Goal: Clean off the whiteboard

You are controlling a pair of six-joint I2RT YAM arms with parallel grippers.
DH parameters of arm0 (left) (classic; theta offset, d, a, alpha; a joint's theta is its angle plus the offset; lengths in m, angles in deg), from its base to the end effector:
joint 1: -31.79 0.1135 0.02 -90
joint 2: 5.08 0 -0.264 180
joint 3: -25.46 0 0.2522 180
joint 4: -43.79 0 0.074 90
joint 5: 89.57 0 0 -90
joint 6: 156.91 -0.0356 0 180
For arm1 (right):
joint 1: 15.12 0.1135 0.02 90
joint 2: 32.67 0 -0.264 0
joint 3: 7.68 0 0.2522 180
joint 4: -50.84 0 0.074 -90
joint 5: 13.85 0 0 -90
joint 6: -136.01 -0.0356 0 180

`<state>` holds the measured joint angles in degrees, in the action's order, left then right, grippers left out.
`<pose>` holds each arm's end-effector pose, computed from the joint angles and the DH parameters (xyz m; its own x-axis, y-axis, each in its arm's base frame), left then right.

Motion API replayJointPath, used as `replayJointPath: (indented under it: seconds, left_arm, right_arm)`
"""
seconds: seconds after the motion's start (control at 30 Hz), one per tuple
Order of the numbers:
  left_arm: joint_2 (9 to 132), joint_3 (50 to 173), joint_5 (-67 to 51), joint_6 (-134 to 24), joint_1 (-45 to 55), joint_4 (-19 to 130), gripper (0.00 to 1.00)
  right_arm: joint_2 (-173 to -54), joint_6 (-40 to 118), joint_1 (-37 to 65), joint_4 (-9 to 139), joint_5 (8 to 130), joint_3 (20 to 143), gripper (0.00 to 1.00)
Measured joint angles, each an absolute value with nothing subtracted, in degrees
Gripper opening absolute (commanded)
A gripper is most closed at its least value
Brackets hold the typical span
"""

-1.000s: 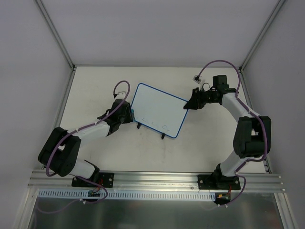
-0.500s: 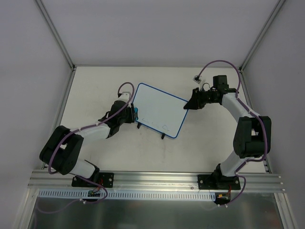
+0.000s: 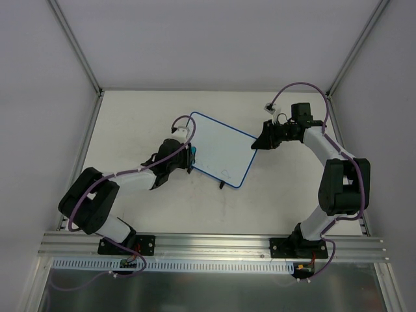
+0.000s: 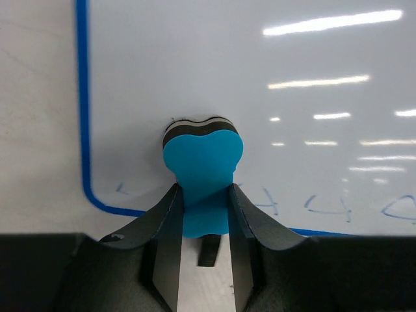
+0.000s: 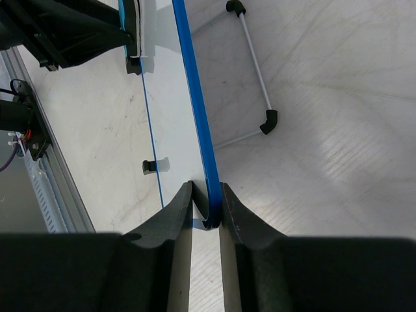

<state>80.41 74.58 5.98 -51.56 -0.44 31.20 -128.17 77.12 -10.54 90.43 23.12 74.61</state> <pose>0.2577 -0.1584 0.1830 -0.4496 -0.0280 -0.8928 0.3494 0.9144 -0.2046 0.3451 0.0562 0.2427 -0.4062 -0.3443 -0.8465 -0.8636 0.4474 0.2325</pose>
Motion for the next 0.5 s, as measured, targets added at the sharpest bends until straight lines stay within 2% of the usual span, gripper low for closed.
replayJointPath:
  seconds: [0.33, 0.5]
  left_arm:
    - [86.3, 81.0, 4.5, -54.2, -13.9, 29.7, 0.0]
    - [88.0, 82.5, 4.4, -54.2, -17.0, 29.7, 0.0]
  right_arm:
    - [-128.2, 77.1, -10.8, 90.4, 23.2, 74.6, 0.0]
    - [-128.2, 77.2, -10.8, 90.3, 23.2, 74.6, 0.0]
